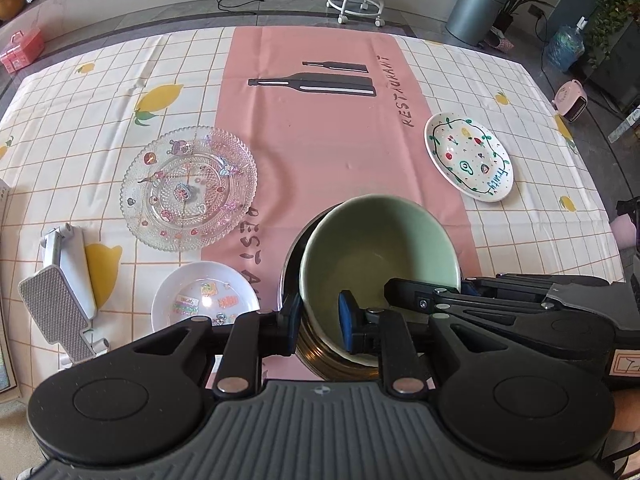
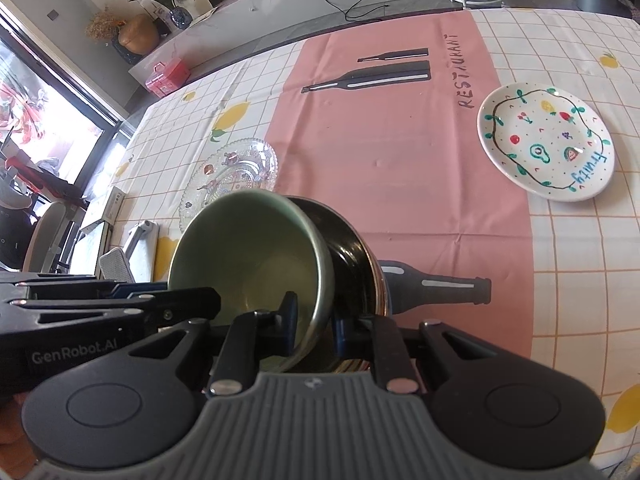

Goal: Organize plates and bowls
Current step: 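Lower the green bowl into the orange-based bowl and open the right gripper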

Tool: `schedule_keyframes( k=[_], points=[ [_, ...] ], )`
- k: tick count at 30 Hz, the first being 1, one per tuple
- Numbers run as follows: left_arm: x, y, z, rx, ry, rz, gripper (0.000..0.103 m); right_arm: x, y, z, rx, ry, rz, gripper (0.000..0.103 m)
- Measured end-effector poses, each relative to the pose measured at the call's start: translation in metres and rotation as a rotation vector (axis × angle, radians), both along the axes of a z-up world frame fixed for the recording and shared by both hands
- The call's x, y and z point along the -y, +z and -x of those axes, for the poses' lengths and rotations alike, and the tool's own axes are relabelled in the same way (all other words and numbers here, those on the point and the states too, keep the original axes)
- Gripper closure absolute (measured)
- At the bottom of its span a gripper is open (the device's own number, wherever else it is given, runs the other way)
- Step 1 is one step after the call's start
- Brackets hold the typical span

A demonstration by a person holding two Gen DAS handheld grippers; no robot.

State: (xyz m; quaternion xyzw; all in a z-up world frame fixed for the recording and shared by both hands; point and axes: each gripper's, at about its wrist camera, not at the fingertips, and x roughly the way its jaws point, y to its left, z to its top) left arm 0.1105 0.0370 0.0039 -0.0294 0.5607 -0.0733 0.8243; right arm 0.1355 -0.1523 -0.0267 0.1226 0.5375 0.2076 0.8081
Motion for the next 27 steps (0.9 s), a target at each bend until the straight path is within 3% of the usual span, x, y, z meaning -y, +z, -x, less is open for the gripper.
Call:
schedule_keyframes(
  k=[3,5,7,11,16,18,22,24,27],
  points=[
    [-0.004,0.002,-0.001,-0.017,-0.016,0.014,0.076,-0.004,0.001,-0.001,0.006,0.009,0.02,0.088],
    [-0.009,0.005,-0.001,-0.033,-0.046,0.051,0.062,-0.004,0.0,-0.002,0.008,-0.001,0.017,0.09],
    [-0.016,0.014,0.002,0.003,-0.052,0.069,0.049,-0.004,-0.001,-0.002,0.011,-0.01,0.011,0.09],
    [-0.032,0.037,0.009,0.111,-0.017,0.048,0.041,-0.011,0.001,-0.001,0.048,-0.007,0.057,0.091],
    [-0.041,0.037,0.012,0.153,0.045,0.01,0.04,-0.016,0.003,-0.002,0.05,0.01,0.07,0.091],
    [-0.046,0.031,0.014,0.165,0.068,0.065,0.04,-0.019,0.004,-0.001,0.055,0.022,0.084,0.091],
    [-0.056,0.014,0.025,0.205,0.114,0.267,0.04,-0.022,0.006,-0.002,0.07,0.006,0.1,0.085],
    [-0.056,0.006,0.03,0.223,0.101,0.291,0.039,-0.023,0.006,0.0,0.096,-0.004,0.105,0.085],
    [-0.054,-0.007,0.032,0.22,0.073,0.241,0.039,-0.02,0.005,0.004,0.12,-0.025,0.088,0.086]
  ],
)
